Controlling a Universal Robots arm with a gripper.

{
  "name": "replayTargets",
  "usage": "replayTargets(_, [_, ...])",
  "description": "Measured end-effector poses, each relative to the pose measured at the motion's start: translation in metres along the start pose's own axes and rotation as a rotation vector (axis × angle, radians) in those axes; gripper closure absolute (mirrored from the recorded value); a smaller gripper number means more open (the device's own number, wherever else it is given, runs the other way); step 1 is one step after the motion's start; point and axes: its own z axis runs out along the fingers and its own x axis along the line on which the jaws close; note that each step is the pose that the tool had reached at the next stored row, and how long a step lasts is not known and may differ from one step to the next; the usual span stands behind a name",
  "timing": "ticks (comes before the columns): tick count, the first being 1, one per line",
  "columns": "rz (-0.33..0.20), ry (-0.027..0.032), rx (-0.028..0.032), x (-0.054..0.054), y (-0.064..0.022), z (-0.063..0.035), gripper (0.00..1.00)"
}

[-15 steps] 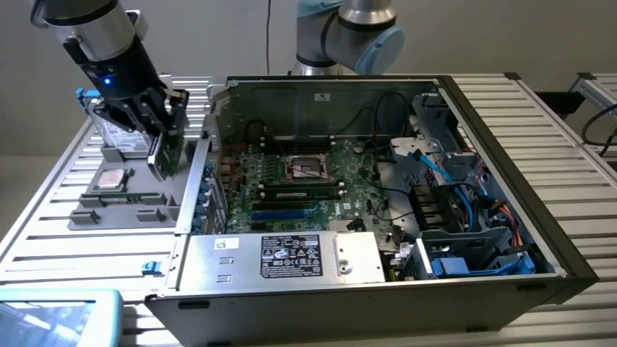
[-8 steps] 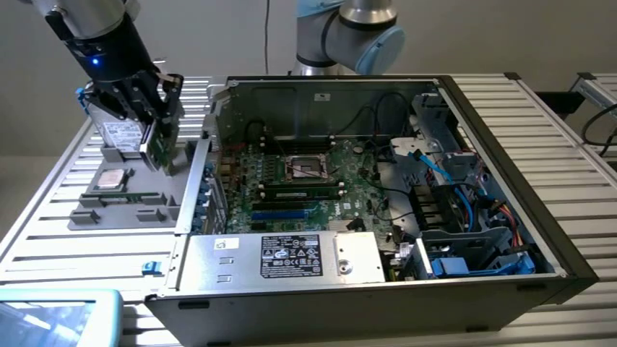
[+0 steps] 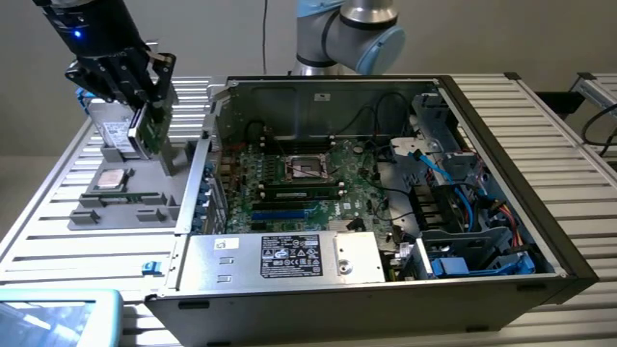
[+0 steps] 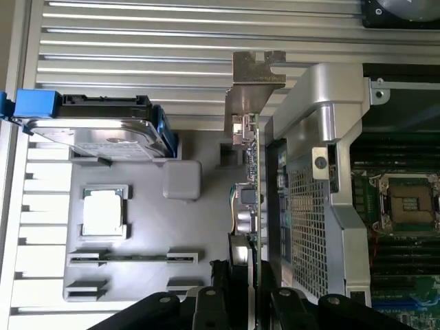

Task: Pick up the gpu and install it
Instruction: 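Pick up the gpu and move the gpu toward the slot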

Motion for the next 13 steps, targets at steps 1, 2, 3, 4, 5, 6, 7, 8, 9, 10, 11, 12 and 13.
replayTargets(1, [0.0,0.0014,0.0002,0.0,-0.0004,-0.0044,0.72])
replayTargets(2, [0.001,0.0029,0.0,-0.001,-0.0012,-0.0086,0.72])
replayTargets(3, [0.001,0.0049,0.0001,-0.001,-0.0021,-0.0127,0.72])
replayTargets(4, [0.002,0.0077,0.0003,-0.001,-0.0031,-0.0168,0.72])
replayTargets(5, [0.003,0.0108,0.0005,-0.001,-0.004,-0.021,0.72])
replayTargets(6, [0.003,0.0139,0.0005,-0.002,-0.0048,-0.0252,0.72])
replayTargets(7, [0.004,0.0164,0.0005,-0.003,-0.0051,-0.0297,0.72])
replayTargets(8, [0.004,0.0181,0.0006,-0.004,-0.0052,-0.0343,0.72])
replayTargets(9, [0.004,0.0189,0.0006,-0.006,-0.0051,-0.0384,0.72])
replayTargets(10, [0.004,0.0198,0.0005,-0.009,-0.0051,-0.0432,0.72])
replayTargets(11, [0.005,0.0205,0.0006,-0.013,-0.0053,-0.0475,0.72])
replayTargets(12, [0.005,0.0212,0.0006,-0.016,-0.0055,-0.0519,0.72])
replayTargets(13, [0.005,0.0219,0.0006,-0.02,-0.0057,-0.0564,0.72])
